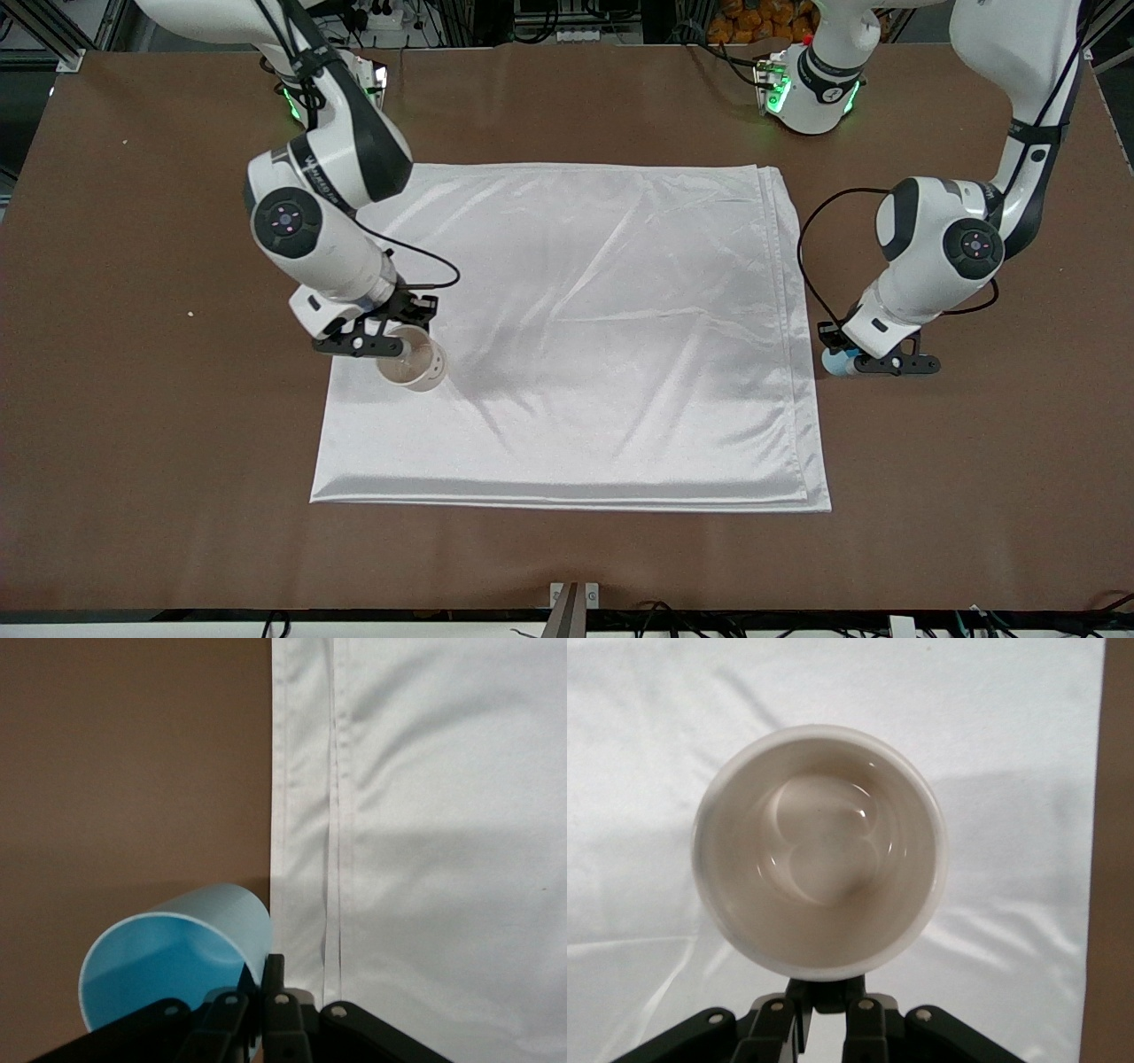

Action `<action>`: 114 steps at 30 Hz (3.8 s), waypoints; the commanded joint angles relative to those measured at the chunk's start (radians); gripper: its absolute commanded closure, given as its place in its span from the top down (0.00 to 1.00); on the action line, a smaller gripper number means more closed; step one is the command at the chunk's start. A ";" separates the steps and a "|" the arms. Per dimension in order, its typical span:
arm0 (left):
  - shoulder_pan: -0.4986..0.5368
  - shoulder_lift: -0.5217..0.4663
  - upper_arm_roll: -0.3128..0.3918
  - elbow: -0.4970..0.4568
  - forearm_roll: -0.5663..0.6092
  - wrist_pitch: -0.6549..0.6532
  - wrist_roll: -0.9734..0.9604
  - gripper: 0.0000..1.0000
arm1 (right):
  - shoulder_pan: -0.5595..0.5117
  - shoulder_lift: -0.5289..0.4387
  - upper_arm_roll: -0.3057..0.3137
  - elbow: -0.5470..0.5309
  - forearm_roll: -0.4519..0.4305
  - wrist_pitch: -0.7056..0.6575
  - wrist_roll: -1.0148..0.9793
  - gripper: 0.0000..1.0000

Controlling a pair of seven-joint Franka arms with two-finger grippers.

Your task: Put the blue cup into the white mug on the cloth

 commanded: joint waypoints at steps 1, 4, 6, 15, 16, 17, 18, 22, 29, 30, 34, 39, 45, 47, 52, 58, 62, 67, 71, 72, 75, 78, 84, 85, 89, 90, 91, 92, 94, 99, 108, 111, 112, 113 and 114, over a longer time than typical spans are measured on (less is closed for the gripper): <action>0.004 -0.087 -0.001 -0.001 0.008 -0.040 -0.009 0.00 | 0.062 0.040 0.009 0.058 -0.001 -0.012 0.049 0.00; 0.007 -0.121 0.001 0.038 0.008 -0.117 0.000 0.00 | 0.104 0.064 0.009 0.082 -0.004 -0.012 0.128 0.00; 0.017 -0.133 -0.001 0.073 0.029 -0.184 0.009 0.00 | 0.135 0.087 0.009 0.107 -0.013 -0.012 0.184 0.00; 0.017 -0.144 -0.005 0.252 0.068 -0.407 0.014 0.00 | 0.264 0.185 0.004 0.190 -0.053 -0.009 0.365 0.00; 0.018 -0.146 -0.008 0.272 0.068 -0.421 0.015 0.00 | 0.279 0.198 0.001 0.205 -0.060 -0.009 0.392 0.00; 0.018 -0.146 -0.008 0.288 0.068 -0.431 0.015 0.00 | 0.290 0.211 0.001 0.222 -0.068 -0.009 0.423 0.00; 0.018 -0.147 -0.008 0.298 0.068 -0.439 0.015 0.00 | 0.299 0.227 0.001 0.240 -0.077 -0.010 0.447 0.00; 0.017 -0.156 -0.008 0.340 0.068 -0.468 0.014 0.00 | 0.336 0.268 0.001 0.270 -0.123 -0.010 0.520 0.00; 0.015 -0.159 -0.013 0.371 0.069 -0.504 0.014 0.00 | 0.387 0.354 0.001 0.317 -0.208 0.005 0.626 0.00; 0.015 -0.159 -0.014 0.371 0.069 -0.504 0.014 0.00 | 0.390 0.363 0.001 0.322 -0.218 0.006 0.639 0.00; 0.011 -0.159 -0.014 0.371 0.069 -0.507 0.012 0.00 | 0.395 0.382 0.003 0.325 -0.240 0.025 0.653 0.00; 0.007 -0.158 -0.021 0.372 0.069 -0.507 0.003 0.00 | 0.399 0.406 0.003 0.326 -0.246 0.094 0.664 0.00; 0.007 -0.158 -0.031 0.375 0.069 -0.524 -0.002 0.00 | 0.398 0.416 0.003 0.328 -0.274 0.114 0.682 0.09; 0.006 -0.158 -0.031 0.375 0.069 -0.531 -0.003 0.00 | 0.395 0.414 0.004 0.330 -0.271 0.109 0.682 0.54; 0.004 -0.155 -0.048 0.375 0.069 -0.537 -0.006 0.00 | 0.375 0.396 0.012 0.328 -0.261 0.100 0.679 1.00; -0.002 -0.142 -0.067 0.391 0.068 -0.537 -0.011 0.00 | 0.329 0.330 0.067 0.319 -0.260 0.043 0.676 1.00; -0.012 -0.127 -0.093 0.391 0.066 -0.537 -0.044 0.00 | 0.275 0.229 0.104 0.270 -0.248 -0.004 0.675 1.00; -0.034 -0.090 -0.131 0.415 0.071 -0.537 -0.152 0.00 | 0.159 0.069 0.161 0.158 -0.188 -0.012 0.661 1.00; -0.083 -0.057 -0.137 0.446 0.072 -0.537 -0.231 0.00 | 0.051 -0.011 0.234 0.113 -0.176 -0.053 0.630 1.00; -0.095 -0.049 -0.137 0.452 0.072 -0.536 -0.248 0.00 | 0.036 -0.023 0.242 0.113 -0.176 -0.073 0.617 1.00; -0.143 -0.024 -0.137 0.470 0.072 -0.537 -0.302 0.00 | -0.001 -0.064 0.245 0.113 -0.176 -0.116 0.536 1.00; -0.181 -0.015 -0.137 0.475 0.082 -0.536 -0.359 0.00 | -0.039 -0.109 0.245 0.115 -0.166 -0.161 0.413 1.00; -0.262 0.041 -0.136 0.507 0.091 -0.536 -0.468 0.00 | -0.148 -0.216 0.241 0.121 -0.081 -0.256 0.194 1.00; -0.272 0.055 -0.136 0.524 0.091 -0.537 -0.485 0.00 | -0.168 -0.229 0.241 0.124 -0.074 -0.273 0.152 1.00; -0.334 0.133 -0.133 0.604 0.091 -0.537 -0.578 0.00 | -0.205 -0.272 0.195 0.153 -0.044 -0.348 -0.026 1.00; -0.353 0.153 -0.131 0.622 0.091 -0.537 -0.604 0.00 | -0.205 -0.278 0.170 0.162 -0.039 -0.360 -0.057 1.00; -0.370 0.172 -0.129 0.634 0.092 -0.537 -0.627 0.00 | -0.204 -0.282 0.146 0.173 -0.034 -0.372 -0.086 1.00; -0.387 0.189 -0.128 0.647 0.097 -0.536 -0.649 0.00 | -0.202 -0.287 0.123 0.182 -0.027 -0.383 -0.112 1.00; -0.419 0.218 -0.126 0.668 0.108 -0.536 -0.684 0.00 | -0.204 -0.298 0.080 0.195 -0.005 -0.406 -0.158 1.00; -0.480 0.290 -0.123 0.729 0.112 -0.536 -0.765 0.00 | -0.205 -0.338 -0.071 0.198 0.057 -0.471 -0.310 1.00; -0.563 0.390 -0.119 0.821 0.112 -0.528 -0.845 0.00 | -0.211 -0.371 -0.215 0.198 0.056 -0.512 -0.512 1.00; -0.597 0.417 -0.082 0.861 0.112 -0.522 -0.859 0.00 | -0.213 -0.378 -0.230 0.196 0.044 -0.511 -0.647 1.00; -0.623 0.428 -0.058 0.875 0.112 -0.521 -0.865 0.00 | -0.213 -0.378 -0.241 0.196 0.039 -0.509 -0.689 1.00; -0.650 0.436 -0.028 0.887 0.111 -0.519 -0.874 0.00 | -0.213 -0.378 -0.250 0.196 0.038 -0.506 -0.712 1.00; -0.678 0.440 0.002 0.894 0.111 -0.517 -0.882 0.00 | -0.210 -0.378 -0.255 0.195 0.035 -0.506 -0.717 1.00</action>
